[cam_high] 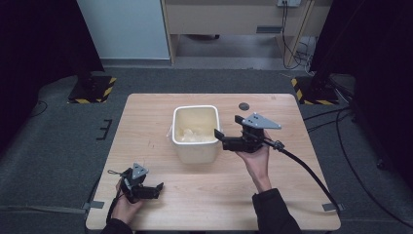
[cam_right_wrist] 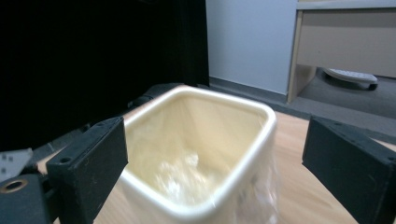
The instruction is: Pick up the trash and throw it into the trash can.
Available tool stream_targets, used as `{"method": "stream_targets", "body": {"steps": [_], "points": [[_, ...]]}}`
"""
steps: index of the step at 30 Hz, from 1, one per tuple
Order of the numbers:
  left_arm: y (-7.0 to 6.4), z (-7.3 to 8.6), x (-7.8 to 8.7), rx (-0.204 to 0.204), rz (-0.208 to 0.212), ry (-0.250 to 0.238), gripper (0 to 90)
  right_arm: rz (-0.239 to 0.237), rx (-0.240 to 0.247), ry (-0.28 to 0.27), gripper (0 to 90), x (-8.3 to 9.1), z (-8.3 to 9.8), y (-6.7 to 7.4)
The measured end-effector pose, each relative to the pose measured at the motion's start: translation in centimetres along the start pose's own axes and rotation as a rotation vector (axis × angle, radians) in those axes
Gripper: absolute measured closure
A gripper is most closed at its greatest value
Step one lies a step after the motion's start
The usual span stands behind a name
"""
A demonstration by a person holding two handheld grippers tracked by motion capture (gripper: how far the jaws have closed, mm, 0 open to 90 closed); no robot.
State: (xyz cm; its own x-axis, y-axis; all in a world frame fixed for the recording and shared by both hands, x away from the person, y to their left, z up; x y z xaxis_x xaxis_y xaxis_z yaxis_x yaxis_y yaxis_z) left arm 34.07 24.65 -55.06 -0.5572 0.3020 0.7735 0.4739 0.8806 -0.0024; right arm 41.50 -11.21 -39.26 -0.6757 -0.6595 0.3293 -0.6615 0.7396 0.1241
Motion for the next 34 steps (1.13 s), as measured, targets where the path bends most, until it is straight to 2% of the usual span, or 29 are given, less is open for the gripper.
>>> {"method": "stream_targets", "body": {"steps": [2, 3, 4, 6, 10, 11, 13, 14, 15, 16, 17, 19, 20, 24, 26, 27, 29, 31, 32, 34], "points": [[0.0, 0.0, 0.0, 0.001, 0.0, 0.0, 0.0, 0.024, -0.003, 0.025, 5.7, 1.3, 1.7, -0.6], [0.0, 0.0, 0.0, 0.001, 0.0, 0.0, 0.0, 0.024, -0.003, 0.025, 5.7, 1.3, 1.7, -0.6], [0.0, 0.0, 0.0, 0.001, -0.001, 0.0, 0.0, 0.034, -0.021, 0.044, 5.4, 2.1, 2.9, -1.2], [0.0, 0.0, 0.0, 0.001, -0.001, 0.0, 0.0, 0.035, -0.028, 0.056, 5.3, 2.4, 3.5, -1.5], [0.0, 0.0, 0.0, 0.002, -0.001, 0.0, 0.0, 0.063, -0.051, 0.112, 4.5, 4.1, 6.2, -2.9], [0.0, 0.0, 0.0, 0.002, -0.001, 0.0, 0.0, 0.063, -0.051, 0.112, 4.5, 4.1, 6.2, -2.9], [-0.1, 0.0, 0.0, 0.003, -0.002, 0.0, 0.0, 0.078, -0.048, 0.143, 4.2, 4.9, 7.8, -3.4], [-0.1, 0.0, 0.0, 0.003, -0.002, 0.0, 0.0, 0.078, -0.048, 0.143, 4.2, 4.9, 7.8, -3.4], [-0.1, 0.0, 0.0, 0.003, -0.003, 0.0, 0.0, 0.091, -0.047, 0.17, 4.0, 5.4, 8.9, -3.7], [-0.1, 0.0, 0.0, 0.003, -0.003, 0.0, 0.0, 0.091, -0.047, 0.17, 4.0, 5.4, 8.9, -3.7], [-0.1, 0.0, 0.0, 0.004, -0.003, 0.0, 0.0, 0.108, -0.042, 0.195, 3.9, 5.8, 10.1, -3.8], [-0.1, 0.0, 0.0, 0.003, -0.003, 0.0, 0.0, 0.114, -0.038, 0.201, 3.9, 6.0, 10.7, -4.0], [-0.1, 0.0, 0.0, 0.003, -0.003, 0.0, 0.0, 0.125, -0.044, 0.244, 3.3, 6.2, 11.7, -4.3], [-0.1, 0.0, 0.0, 0.004, -0.003, 0.0, 0.0, 0.151, -0.041, 0.287, 3.8, 6.5, 13.1, -5.1], [-0.1, 0.0, 0.0, 0.003, -0.003, 0.0, 0.0, 0.19, -0.029, 0.356, 3.3, 6.8, 14.5, -5.9], [-0.1, 0.0, 0.0, 0.003, -0.003, 0.0, 0.0, 0.19, -0.029, 0.356, 3.3, 6.8, 14.5, -5.9], [-0.1, 0.0, 0.0, 0.004, -0.003, 0.0, 0.0, 0.202, -0.041, 0.391, 3.0, 6.9, 15.2, -6.4], [-0.1, 0.0, 0.0, 0.003, -0.003, 0.0, 0.0, 0.224, -0.049, 0.411, 2.7, 7.0, 15.7, -6.9], [-0.1, 0.0, 0.0, 0.003, -0.003, 0.0, 0.0, 0.242, -0.047, 0.437, 2.1, 7.0, 16.1, -7.4], [-0.1, 0.0, 0.0, 0.004, -0.003, 0.0, 0.0, 0.248, -0.048, 0.445, 2.2, 7.0, 16.3, -7.6]]}}
Point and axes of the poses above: each handheld gripper's, and its own axes: x roughly backward along the jaws, z roughly out of its underside, y roughly to its left, the point moved 2 cm from there along -x, roughly forward along the jaws, and after that the axes turned 5 degrees about y, right-handed, at the moved point
